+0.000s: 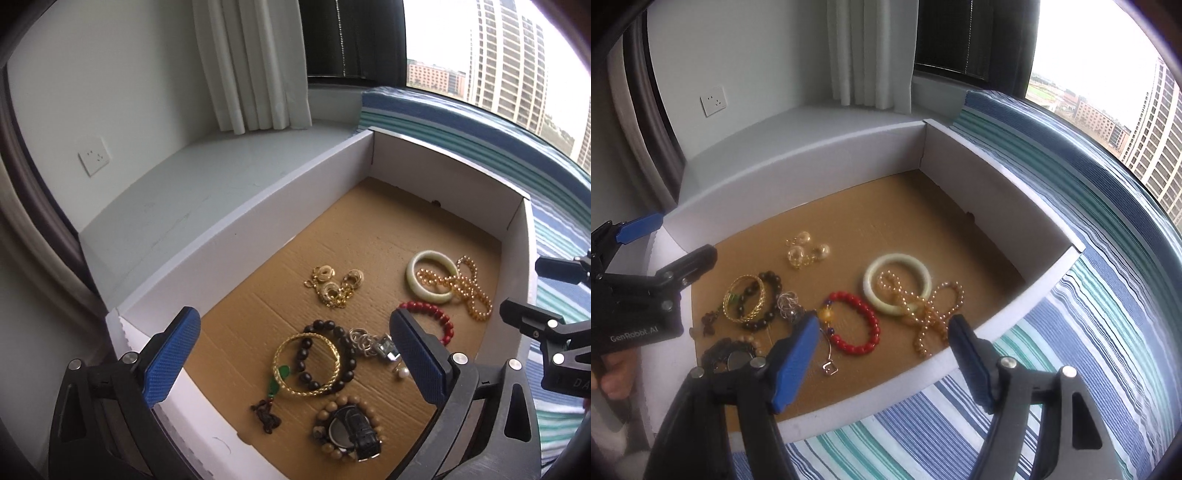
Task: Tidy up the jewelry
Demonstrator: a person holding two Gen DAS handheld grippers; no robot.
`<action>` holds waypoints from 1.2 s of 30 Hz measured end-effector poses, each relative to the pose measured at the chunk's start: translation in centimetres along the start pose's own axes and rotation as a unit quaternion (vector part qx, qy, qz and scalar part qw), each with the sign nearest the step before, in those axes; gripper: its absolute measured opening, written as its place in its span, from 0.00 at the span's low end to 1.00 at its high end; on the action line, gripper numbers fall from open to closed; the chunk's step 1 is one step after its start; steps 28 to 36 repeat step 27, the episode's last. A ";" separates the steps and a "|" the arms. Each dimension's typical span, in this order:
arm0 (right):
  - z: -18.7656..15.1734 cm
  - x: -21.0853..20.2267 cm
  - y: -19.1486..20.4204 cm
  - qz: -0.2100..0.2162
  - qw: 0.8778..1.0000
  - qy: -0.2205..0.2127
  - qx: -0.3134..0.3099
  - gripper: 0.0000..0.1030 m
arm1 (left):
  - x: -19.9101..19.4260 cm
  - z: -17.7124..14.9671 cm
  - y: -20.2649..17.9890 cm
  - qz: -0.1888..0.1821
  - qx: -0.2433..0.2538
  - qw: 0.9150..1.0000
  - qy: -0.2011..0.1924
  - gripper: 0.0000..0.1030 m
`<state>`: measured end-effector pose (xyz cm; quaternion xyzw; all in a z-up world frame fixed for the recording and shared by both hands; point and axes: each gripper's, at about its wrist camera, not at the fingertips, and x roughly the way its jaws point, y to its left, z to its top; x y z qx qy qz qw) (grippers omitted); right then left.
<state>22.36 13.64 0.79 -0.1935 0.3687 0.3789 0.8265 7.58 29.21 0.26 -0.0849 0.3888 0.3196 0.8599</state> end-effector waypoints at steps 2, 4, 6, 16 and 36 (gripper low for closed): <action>-0.1 -0.3 0.4 -0.001 1.000 -0.004 -0.003 0.71 | -0.2 -0.3 -0.1 0.003 0.001 1.000 0.002 0.99; -0.2 -0.4 0.6 -0.005 1.000 -0.005 -0.006 0.71 | -0.4 -0.5 0.0 0.007 0.001 1.000 0.011 0.99; -0.3 -0.4 0.9 -0.010 1.000 -0.005 -0.007 0.73 | -0.4 -0.8 0.3 0.002 -0.004 1.000 0.031 0.99; 0.3 0.7 2.6 -0.007 0.999 0.023 0.026 0.79 | -1.1 -1.3 2.2 -0.026 -0.045 0.995 0.080 0.99; 0.5 1.3 3.1 -0.016 0.999 0.026 0.025 0.79 | -0.7 -1.5 2.5 -0.035 -0.061 0.994 0.079 0.99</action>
